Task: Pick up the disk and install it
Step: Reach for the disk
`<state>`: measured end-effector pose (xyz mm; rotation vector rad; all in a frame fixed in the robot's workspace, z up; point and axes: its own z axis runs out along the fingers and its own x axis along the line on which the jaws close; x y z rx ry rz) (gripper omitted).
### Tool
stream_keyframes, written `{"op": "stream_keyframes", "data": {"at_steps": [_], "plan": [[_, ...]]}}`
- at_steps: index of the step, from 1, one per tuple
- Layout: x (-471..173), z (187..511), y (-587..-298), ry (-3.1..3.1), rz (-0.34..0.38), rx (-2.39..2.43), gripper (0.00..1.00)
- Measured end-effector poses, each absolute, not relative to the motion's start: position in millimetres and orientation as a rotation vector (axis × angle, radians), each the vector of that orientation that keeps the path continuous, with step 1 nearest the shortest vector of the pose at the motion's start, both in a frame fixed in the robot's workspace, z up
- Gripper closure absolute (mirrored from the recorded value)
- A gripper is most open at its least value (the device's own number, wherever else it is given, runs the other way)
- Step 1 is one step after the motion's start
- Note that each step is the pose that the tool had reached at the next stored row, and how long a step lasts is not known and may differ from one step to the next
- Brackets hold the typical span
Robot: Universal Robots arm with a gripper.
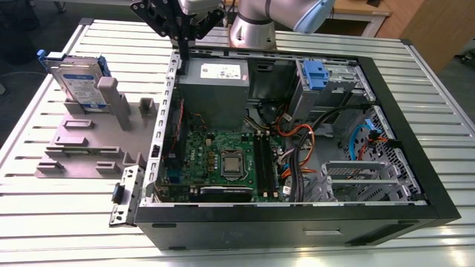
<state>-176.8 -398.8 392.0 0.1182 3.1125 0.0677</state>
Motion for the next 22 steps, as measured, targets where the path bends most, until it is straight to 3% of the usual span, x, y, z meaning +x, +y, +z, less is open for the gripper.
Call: {"op": "stream_keyframes", "data": {"at_steps": [22], "plan": [[-186.6, 392.0, -398.7, 3.112, 0.068, 0.118, 0.89]]}}
